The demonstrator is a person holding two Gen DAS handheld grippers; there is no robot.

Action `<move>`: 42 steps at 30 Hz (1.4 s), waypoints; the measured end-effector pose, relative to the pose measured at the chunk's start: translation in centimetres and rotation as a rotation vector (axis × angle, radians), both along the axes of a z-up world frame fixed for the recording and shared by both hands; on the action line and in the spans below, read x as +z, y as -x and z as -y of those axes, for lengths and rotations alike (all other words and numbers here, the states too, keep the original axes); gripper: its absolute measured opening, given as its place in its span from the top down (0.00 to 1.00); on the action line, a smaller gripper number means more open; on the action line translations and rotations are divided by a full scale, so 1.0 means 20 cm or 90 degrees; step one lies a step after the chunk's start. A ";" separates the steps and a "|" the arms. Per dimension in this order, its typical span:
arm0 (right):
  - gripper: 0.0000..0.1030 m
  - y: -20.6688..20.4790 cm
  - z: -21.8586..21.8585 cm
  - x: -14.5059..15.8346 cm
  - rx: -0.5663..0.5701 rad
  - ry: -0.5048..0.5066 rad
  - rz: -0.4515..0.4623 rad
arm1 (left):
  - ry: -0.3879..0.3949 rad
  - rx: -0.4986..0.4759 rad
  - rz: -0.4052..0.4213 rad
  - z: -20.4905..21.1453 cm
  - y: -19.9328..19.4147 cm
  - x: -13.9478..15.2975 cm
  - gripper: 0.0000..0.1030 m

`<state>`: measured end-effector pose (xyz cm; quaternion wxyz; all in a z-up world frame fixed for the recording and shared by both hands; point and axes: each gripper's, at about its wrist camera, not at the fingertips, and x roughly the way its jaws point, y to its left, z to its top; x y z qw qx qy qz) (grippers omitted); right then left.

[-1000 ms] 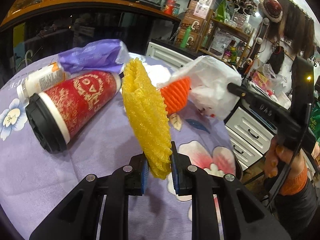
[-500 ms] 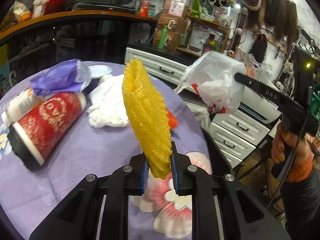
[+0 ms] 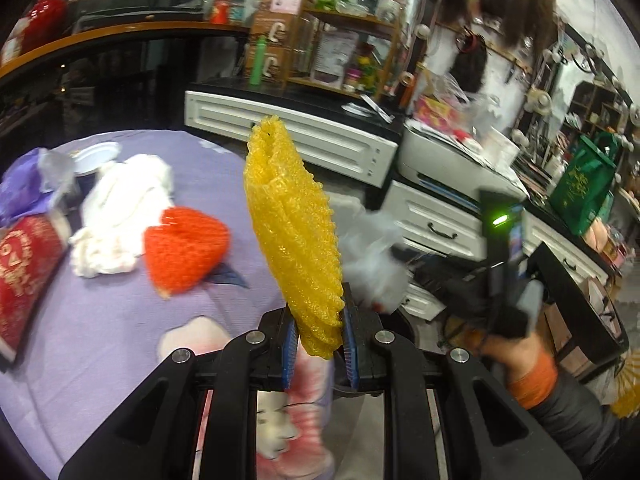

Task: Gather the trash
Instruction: 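Lift the yellow net with the left gripper while the right gripper grasps the white bag, then drop the yellow net and white bag into the black bin, opening both grippers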

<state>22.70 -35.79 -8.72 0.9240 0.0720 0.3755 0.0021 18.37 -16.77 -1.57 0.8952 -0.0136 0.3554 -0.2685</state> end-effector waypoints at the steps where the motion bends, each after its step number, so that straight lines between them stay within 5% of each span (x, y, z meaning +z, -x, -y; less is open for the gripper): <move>1: 0.68 0.00 0.02 -0.04 -0.015 -0.007 -0.010 | -0.001 -0.008 -0.005 0.03 -0.01 -0.01 0.81; 3: 0.40 0.04 0.07 -0.11 -0.047 -0.028 -0.006 | -0.002 -0.021 -0.013 0.08 -0.01 -0.02 0.81; 4: 0.38 0.06 0.08 -0.11 -0.054 -0.031 -0.003 | -0.003 -0.027 -0.016 0.10 -0.01 -0.03 0.81; 15: 0.23 0.37 0.28 -0.13 -0.167 -0.007 0.018 | -0.045 -0.100 -0.061 0.45 -0.07 -0.17 0.81; 29: 0.21 0.75 0.45 -0.18 -0.248 0.010 0.023 | -0.128 -0.110 -0.106 0.68 -0.15 -0.44 0.80; 31: 0.20 0.76 0.45 -0.19 -0.253 0.007 0.021 | -0.135 -0.113 -0.113 0.69 -0.15 -0.47 0.76; 36: 0.20 0.77 0.46 -0.21 -0.256 0.001 0.018 | -0.138 -0.108 -0.103 0.70 -0.15 -0.48 0.33; 42: 0.20 0.77 0.46 -0.21 -0.260 -0.006 0.015 | -0.115 -0.110 -0.096 0.67 -0.13 -0.43 0.23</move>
